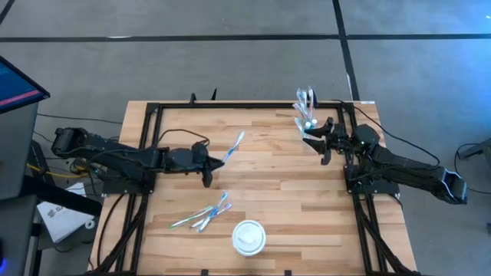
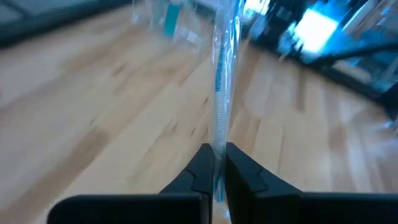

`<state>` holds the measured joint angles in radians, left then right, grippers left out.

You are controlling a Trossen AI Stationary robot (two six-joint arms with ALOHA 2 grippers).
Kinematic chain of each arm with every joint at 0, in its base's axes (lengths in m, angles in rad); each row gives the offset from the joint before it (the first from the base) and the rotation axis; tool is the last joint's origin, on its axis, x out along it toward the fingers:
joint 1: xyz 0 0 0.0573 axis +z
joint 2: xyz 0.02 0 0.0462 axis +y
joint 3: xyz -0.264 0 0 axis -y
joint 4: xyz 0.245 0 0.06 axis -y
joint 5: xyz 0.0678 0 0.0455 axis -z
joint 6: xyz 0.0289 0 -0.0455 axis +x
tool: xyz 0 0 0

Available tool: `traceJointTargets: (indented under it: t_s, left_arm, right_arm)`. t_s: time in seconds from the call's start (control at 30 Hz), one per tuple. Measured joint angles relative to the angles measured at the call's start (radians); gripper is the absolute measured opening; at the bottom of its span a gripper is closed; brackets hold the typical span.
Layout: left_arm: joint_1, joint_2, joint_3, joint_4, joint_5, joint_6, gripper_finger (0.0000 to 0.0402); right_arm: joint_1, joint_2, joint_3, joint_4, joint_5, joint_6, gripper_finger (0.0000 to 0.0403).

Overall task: Pick & Place toothbrushing station
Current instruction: Put the blue toothbrush into the transparent organizer

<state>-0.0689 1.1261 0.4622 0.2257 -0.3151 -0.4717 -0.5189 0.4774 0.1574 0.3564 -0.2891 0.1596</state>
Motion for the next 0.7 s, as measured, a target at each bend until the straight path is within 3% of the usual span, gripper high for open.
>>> traceJointTargets:
  t_s: [0.37,0.7]
  left_arm:
    - [0.004,0.177,0.006,0.394,0.000,0.100,0.0007]
    - [0.011,0.391,0.220,0.420,0.008,0.222,0.0007]
  right_arm:
    - [0.111,0.001,0.000,0.109,0.001,0.002,0.0163]
    - [0.113,0.040,0.000,0.130,0.005,-0.002,0.0163]
